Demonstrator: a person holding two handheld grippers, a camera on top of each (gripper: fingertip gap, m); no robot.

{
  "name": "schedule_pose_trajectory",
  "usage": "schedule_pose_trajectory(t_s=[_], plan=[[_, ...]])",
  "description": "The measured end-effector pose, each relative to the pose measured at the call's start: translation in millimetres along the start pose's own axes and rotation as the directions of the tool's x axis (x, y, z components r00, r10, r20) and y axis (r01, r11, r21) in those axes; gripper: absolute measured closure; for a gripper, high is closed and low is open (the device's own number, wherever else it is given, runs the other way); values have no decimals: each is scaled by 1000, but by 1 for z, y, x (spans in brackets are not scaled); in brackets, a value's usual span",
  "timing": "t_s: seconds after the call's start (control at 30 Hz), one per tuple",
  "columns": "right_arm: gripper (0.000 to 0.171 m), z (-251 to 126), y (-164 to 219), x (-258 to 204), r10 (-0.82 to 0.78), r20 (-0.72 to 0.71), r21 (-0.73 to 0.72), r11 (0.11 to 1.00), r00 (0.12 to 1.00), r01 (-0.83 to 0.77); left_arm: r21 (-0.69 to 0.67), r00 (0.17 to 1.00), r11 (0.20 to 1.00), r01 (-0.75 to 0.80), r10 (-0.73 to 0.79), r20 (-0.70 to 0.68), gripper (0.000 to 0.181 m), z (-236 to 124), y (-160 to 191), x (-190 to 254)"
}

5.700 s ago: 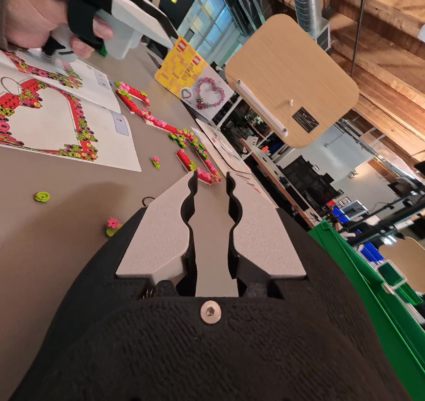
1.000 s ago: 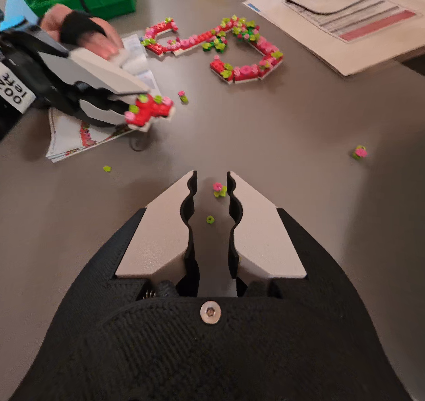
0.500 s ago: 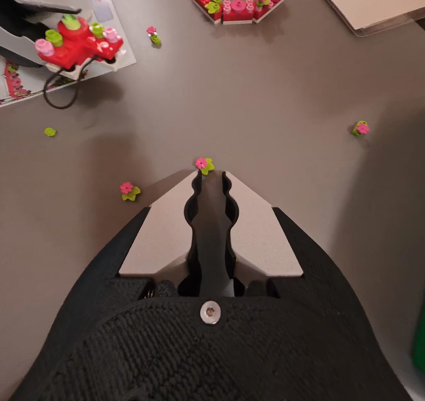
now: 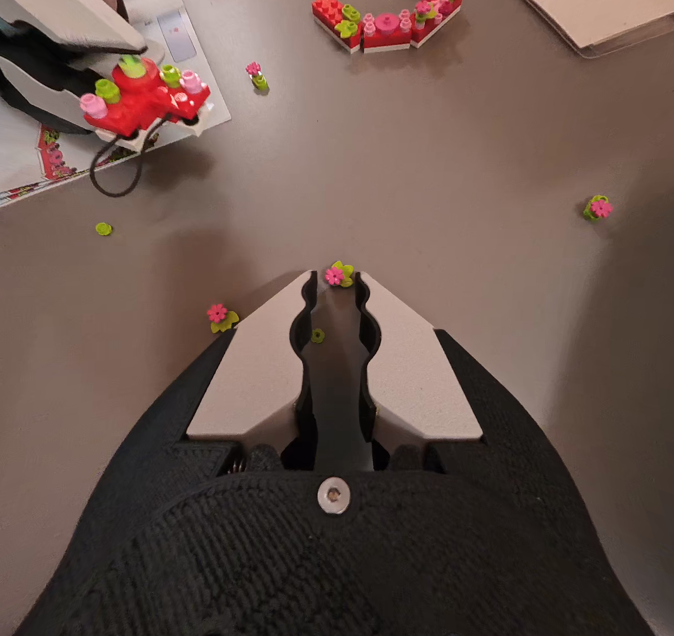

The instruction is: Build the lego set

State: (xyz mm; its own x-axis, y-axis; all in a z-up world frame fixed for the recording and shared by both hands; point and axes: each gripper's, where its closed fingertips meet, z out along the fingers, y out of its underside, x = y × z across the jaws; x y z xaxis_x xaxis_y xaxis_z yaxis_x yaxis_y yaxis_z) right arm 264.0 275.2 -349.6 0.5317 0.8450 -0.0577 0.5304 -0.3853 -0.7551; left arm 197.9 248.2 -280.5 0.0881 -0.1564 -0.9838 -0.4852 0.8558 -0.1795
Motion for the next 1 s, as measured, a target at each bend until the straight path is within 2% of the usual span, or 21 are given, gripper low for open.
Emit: schedule_pose_trajectory(t_s=[0.23, 0.33, 0.43, 0.53, 0.73, 1.0], plan=[[159, 2, -3, -3, -2, 13, 21, 1000, 1000, 1, 14, 1000, 1000, -13, 13, 12, 164, -1, -4, -1], [159, -8, -24, -14, -16, 59, 125, 992, 998, 8, 25, 1000, 1000, -17, 16, 24, 164, 0, -9, -3], [159, -28, -56, -39, -45, 171, 272, 962, 984, -4, 31, 999, 999, -17, 16, 40, 164, 0, -13, -6], [159, -44, -74, -66, -98, 276, 343, 939, 956, -3, 28, 998, 999, -22, 21, 54, 163, 1, -15, -8], [159, -44, -79, -90, -158, 311, 320, 946, 937, 53, 43, 996, 997, -68, 65, 55, 164, 0, -22, -5], [159, -36, -70, -93, -174, 294, 249, 963, 940, 100, 59, 994, 994, -92, 89, 56, 164, -1, -26, -4]])
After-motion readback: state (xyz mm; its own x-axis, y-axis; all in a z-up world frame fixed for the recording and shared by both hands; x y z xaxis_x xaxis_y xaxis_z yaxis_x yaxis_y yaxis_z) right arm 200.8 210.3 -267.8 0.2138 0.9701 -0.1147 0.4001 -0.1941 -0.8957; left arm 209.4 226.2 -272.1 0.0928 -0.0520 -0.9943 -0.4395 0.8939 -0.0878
